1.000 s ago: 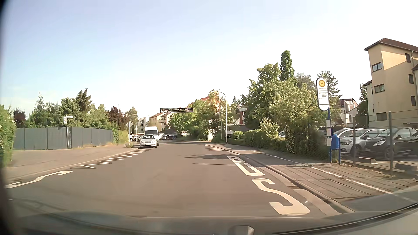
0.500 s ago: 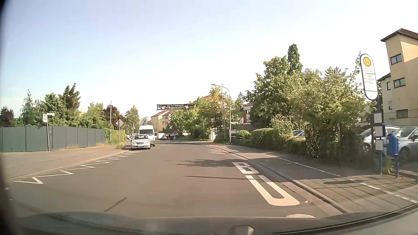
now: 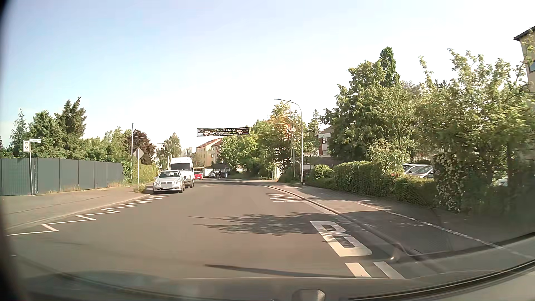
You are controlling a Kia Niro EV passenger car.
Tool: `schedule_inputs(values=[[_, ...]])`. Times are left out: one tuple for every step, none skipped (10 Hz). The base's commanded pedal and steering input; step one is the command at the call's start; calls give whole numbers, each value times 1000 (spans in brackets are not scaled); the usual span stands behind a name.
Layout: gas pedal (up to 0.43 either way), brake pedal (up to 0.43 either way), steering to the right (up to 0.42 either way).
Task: Follow the waypoints while adhering to traffic rules and regulations
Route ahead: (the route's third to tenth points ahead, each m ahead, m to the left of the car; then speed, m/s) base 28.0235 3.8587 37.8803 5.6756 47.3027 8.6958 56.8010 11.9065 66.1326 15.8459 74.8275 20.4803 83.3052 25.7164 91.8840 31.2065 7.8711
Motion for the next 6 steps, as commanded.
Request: schedule_inputs(values=[[28, 12, -23], [28, 12, -23], [28, 18, -23], [28, 12, -23], [28, 12, -23], [28, 12, -23]])
